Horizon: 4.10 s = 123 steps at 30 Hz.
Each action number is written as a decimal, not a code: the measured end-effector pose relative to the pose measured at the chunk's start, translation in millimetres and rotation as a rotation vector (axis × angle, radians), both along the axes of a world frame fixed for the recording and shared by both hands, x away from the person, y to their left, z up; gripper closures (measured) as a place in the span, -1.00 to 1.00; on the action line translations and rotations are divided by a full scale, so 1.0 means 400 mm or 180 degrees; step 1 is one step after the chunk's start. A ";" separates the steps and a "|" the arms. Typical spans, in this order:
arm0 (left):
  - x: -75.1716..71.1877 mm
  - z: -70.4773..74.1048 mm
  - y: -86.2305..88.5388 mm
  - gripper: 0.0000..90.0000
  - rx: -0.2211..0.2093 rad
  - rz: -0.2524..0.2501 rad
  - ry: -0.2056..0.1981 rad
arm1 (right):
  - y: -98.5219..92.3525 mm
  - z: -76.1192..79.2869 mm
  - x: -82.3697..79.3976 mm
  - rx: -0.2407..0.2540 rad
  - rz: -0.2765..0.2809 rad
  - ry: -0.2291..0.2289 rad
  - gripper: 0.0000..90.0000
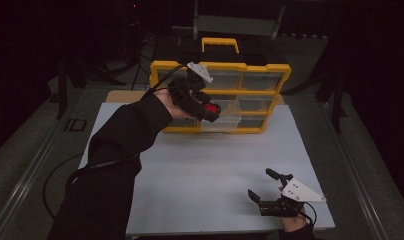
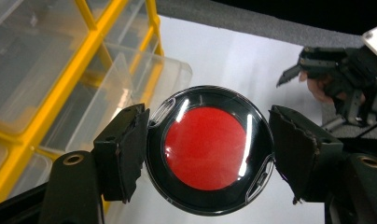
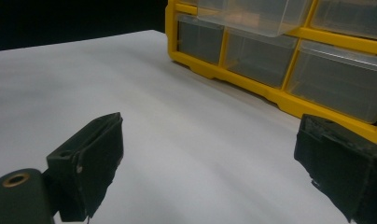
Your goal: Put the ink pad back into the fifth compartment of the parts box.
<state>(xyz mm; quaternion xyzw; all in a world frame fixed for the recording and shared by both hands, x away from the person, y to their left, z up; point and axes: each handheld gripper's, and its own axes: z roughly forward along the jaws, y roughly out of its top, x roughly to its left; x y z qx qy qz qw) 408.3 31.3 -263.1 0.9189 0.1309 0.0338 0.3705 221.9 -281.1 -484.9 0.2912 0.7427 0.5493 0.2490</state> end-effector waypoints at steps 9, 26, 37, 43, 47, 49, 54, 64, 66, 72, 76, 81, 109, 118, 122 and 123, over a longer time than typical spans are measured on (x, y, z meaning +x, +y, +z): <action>0.036 0.006 -0.041 -0.31 -0.0111 0.0061 0.0011 | 0.000 0.000 0.000 0.0000 0.0014 -0.0007 -0.82; 0.114 -0.059 -0.100 -0.31 -0.0242 0.0341 0.0079 | -0.005 0.001 0.001 0.0040 0.0010 -0.0011 -0.82; 0.144 -0.110 -0.095 -0.31 -0.0228 0.0480 0.0097 | -0.007 -0.001 0.002 0.0052 0.0017 0.0018 -0.82; 0.149 -0.130 -0.102 -0.31 -0.0220 0.0533 0.0112 | -0.008 0.000 0.001 0.0066 0.0012 0.0028 -0.82; 0.147 -0.141 -0.108 -0.31 -0.0177 0.0560 0.0109 | -0.009 0.001 0.000 0.0070 0.0014 0.0021 -0.82; 0.147 -0.146 -0.110 -0.31 -0.0159 0.0587 0.0113 | -0.009 0.001 0.000 0.0067 0.0017 0.0021 -0.82; 0.150 -0.159 -0.110 -0.32 -0.0124 0.0609 0.0139 | -0.010 0.001 0.000 0.0061 0.0017 0.0016 -0.82; 0.153 -0.165 -0.110 -0.41 -0.0142 0.0726 0.0176 | -0.010 0.000 0.002 0.0064 0.0031 0.0033 -0.82; 0.153 -0.165 -0.110 -0.68 -0.0146 0.0736 0.0247 | -0.010 0.000 0.001 0.0064 0.0031 0.0033 -0.82; 0.136 -0.158 -0.116 -1.00 -0.0181 0.0638 0.0255 | -0.009 0.000 0.001 0.0061 0.0024 0.0032 -0.82; 0.125 -0.153 -0.115 -1.00 -0.0152 0.0598 0.0260 | -0.010 0.002 0.000 0.0052 0.0019 0.0014 -0.82; 0.110 -0.143 -0.102 -1.00 -0.0247 0.0536 0.0250 | -0.011 0.002 -0.001 0.0054 0.0016 0.0017 -0.82; 0.037 -0.137 0.007 -1.00 -0.0490 0.0496 0.0198 | -0.009 -0.001 0.002 0.0022 0.0005 0.0037 -0.82; 0.015 -0.139 0.051 -1.00 -0.0538 0.0523 0.0165 | -0.006 -0.002 0.003 0.0013 0.0001 0.0061 -0.82; 0.005 -0.141 0.066 -1.00 -0.0577 0.0518 0.0154 | -0.007 -0.001 0.004 0.0003 0.0007 0.0041 -0.82; 0.002 -0.143 0.070 -1.00 -0.0582 0.0518 0.0155 | -0.008 0.000 0.003 0.0006 0.0003 0.0043 -0.82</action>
